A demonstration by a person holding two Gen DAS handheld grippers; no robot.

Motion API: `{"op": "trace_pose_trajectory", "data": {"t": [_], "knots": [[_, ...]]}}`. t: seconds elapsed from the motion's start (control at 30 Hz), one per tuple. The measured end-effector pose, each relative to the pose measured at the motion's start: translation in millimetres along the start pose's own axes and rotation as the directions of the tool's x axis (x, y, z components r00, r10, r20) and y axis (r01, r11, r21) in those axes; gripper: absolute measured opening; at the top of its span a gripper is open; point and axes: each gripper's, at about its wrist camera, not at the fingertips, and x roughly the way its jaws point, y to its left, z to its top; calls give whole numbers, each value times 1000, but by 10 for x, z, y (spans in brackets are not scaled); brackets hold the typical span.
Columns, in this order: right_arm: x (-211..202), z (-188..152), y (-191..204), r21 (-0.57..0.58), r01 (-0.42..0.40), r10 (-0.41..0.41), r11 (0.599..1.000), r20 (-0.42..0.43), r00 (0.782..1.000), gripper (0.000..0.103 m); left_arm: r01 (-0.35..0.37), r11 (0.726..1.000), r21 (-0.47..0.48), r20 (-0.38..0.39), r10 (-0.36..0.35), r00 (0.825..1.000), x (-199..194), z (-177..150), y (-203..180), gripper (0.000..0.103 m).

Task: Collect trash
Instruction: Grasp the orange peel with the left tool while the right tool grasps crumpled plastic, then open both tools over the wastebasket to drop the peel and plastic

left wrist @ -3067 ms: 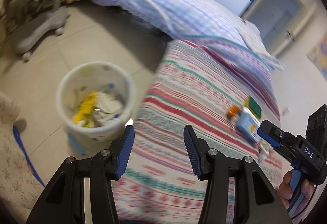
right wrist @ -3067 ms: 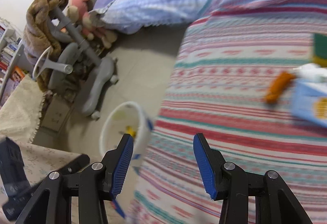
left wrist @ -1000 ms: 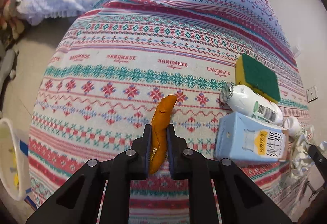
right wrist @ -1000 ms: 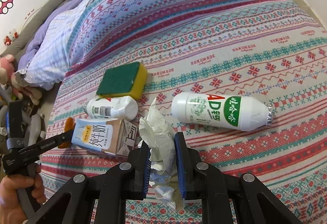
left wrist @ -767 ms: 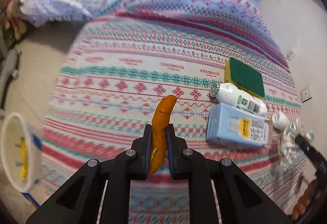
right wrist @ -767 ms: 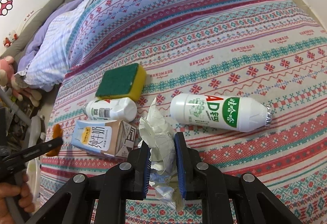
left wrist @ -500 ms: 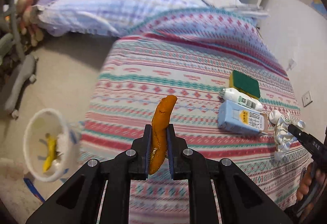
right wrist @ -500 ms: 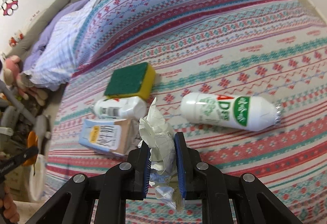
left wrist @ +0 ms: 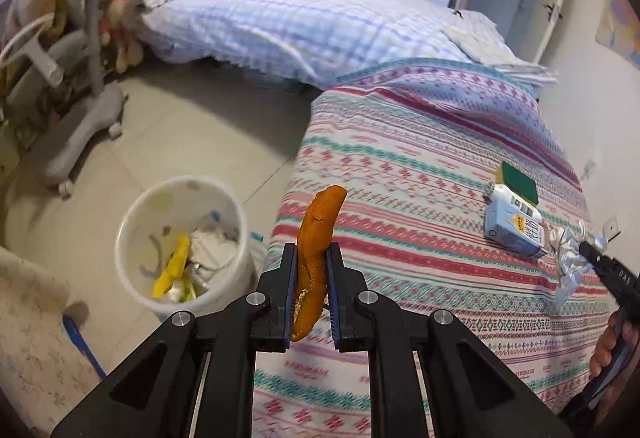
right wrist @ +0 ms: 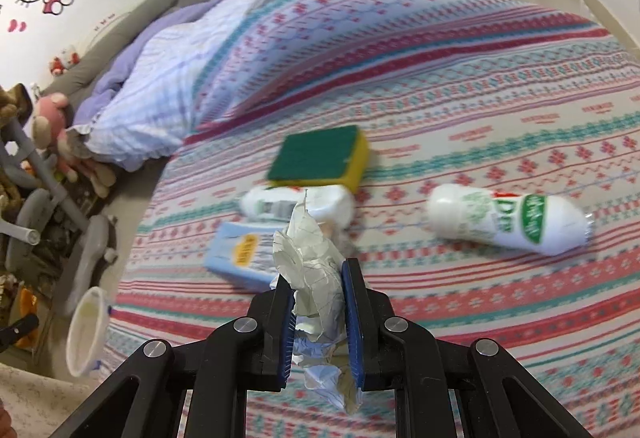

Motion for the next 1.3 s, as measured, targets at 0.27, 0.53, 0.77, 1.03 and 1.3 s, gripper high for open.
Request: {"op": "trace_pose_trajectory", "data": {"t": [0.27, 0.53, 0.77, 1.03, 1.3], "knots": [[140, -300, 469, 2, -82, 82, 997, -44, 996, 19, -8, 993, -118, -16, 7, 1000, 46, -104, 709, 14], [479, -440, 1363, -79, -221, 208, 972, -150, 967, 19, -18, 950, -312, -50, 3, 999, 322, -218, 1609, 14], [850, -420, 2235, -183, -327, 283, 927, -232, 931, 19, 9, 921, -390, -72, -40, 997, 683, -236, 1976, 15], [1337, -454, 3020, -242, -394, 316, 886, -306, 898, 19, 9, 916, -401, -108, -57, 993, 1019, -241, 2040, 37], [1786, -662, 3579, -271, -433, 313, 860, -392, 865, 21, 21, 900, -436, -59, -51, 997, 749, -358, 2259, 54]]}}
